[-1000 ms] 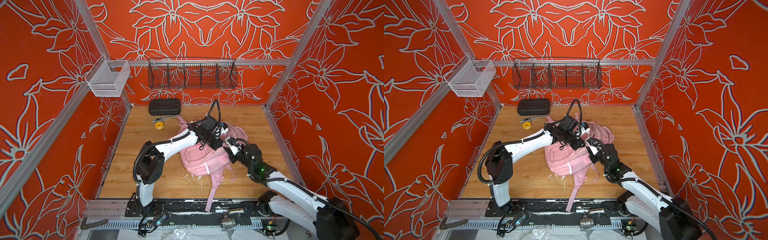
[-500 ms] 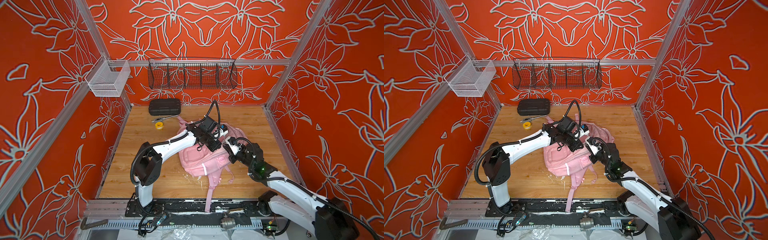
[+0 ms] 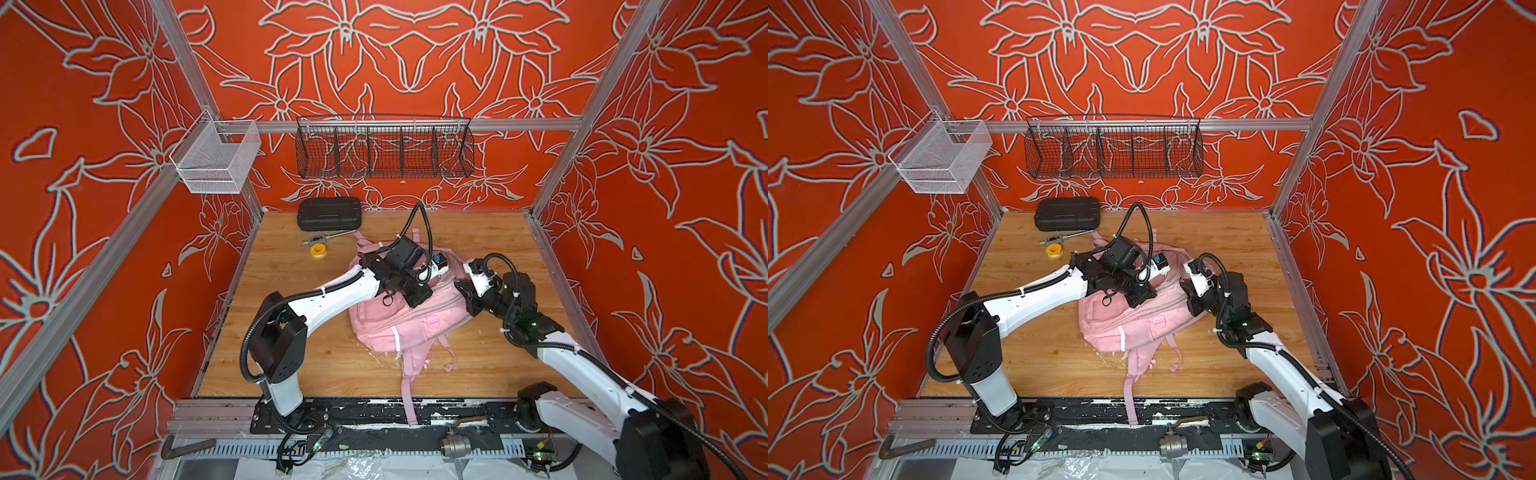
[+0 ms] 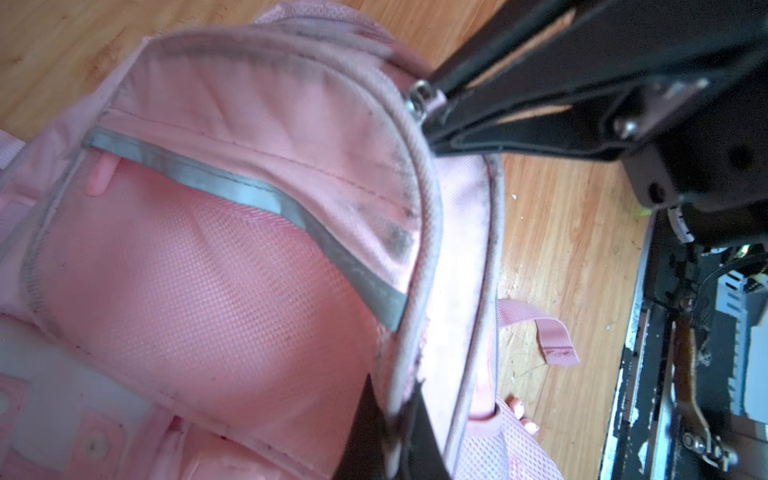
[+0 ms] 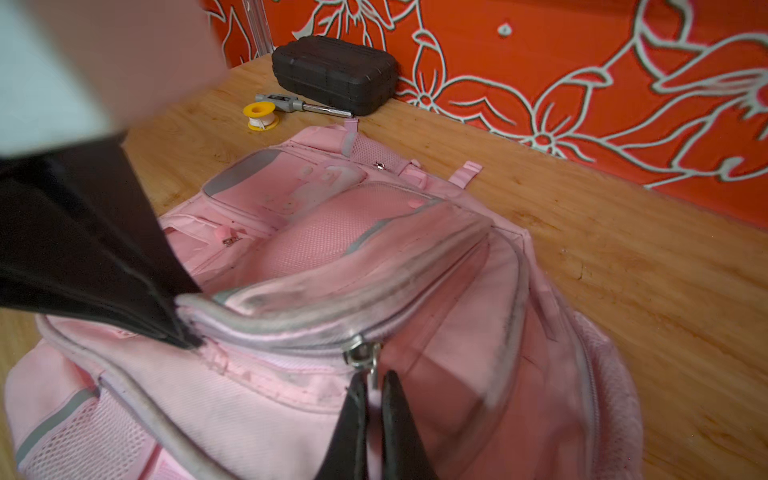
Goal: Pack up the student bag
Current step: 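Draw the zipper pull along the pocket with the right gripper while the left holds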
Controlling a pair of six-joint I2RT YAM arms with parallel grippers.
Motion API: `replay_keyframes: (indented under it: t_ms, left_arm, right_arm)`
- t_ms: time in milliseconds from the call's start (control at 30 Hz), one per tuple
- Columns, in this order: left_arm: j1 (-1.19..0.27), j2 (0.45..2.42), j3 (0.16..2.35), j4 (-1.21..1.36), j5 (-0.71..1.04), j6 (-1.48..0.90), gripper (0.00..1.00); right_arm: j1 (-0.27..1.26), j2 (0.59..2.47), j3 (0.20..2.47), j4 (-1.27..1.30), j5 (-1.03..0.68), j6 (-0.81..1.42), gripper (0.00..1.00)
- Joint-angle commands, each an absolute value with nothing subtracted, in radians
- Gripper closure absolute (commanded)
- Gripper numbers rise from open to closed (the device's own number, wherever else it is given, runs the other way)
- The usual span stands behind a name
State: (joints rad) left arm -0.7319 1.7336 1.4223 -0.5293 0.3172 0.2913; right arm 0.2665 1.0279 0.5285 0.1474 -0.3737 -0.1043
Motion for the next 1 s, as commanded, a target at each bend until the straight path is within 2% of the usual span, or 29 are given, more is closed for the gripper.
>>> replay_keyframes:
  t_ms: [0, 167, 367, 600, 667, 733, 767, 933, 967]
  left_arm:
    - [-0.721, 1.668, 1.385, -0.657, 0.321, 0.374, 1.0]
    - [-0.722, 1.719, 1.409, -0.635, 0.27, 0.464, 1.0]
    - [-0.715, 1.859, 1.571, -0.658, 0.24, 0.597, 1.0]
    - [-0.649, 1.933, 1.668, -0.614, 0.258, 0.612, 1.0]
    - [-0.63, 1.947, 1.693, -0.616, 0.257, 0.559, 0.71]
    - [-0.622, 1.943, 1.696, -0.616, 0.26, 0.469, 0.47]
    - [-0.621, 1.929, 1.687, -0.621, 0.272, 0.424, 0.4]
    - [-0.62, 1.79, 1.549, -0.551, 0.374, 0.106, 0.33]
    - [-0.621, 1.754, 1.516, -0.515, 0.388, 0.004, 0.17]
  right_arm:
    - [0.187, 1.072, 0.597, 0.115, -0.278, -0.063, 1.0]
    - [0.184, 1.058, 0.617, 0.054, -0.338, -0.13, 1.0]
    - [0.197, 0.948, 0.556, -0.008, -0.393, -0.157, 1.0]
    - [0.3, 0.912, 0.534, -0.006, -0.363, -0.138, 1.0]
    - [0.324, 0.927, 0.532, 0.025, -0.343, -0.117, 1.0]
    - [0.335, 0.943, 0.53, 0.061, -0.34, -0.09, 1.0]
    - [0.339, 0.953, 0.533, 0.074, -0.338, -0.079, 1.0]
    - [0.341, 0.984, 0.536, 0.113, -0.331, -0.054, 1.0]
    - [0.341, 0.988, 0.539, 0.111, -0.331, -0.054, 1.0]
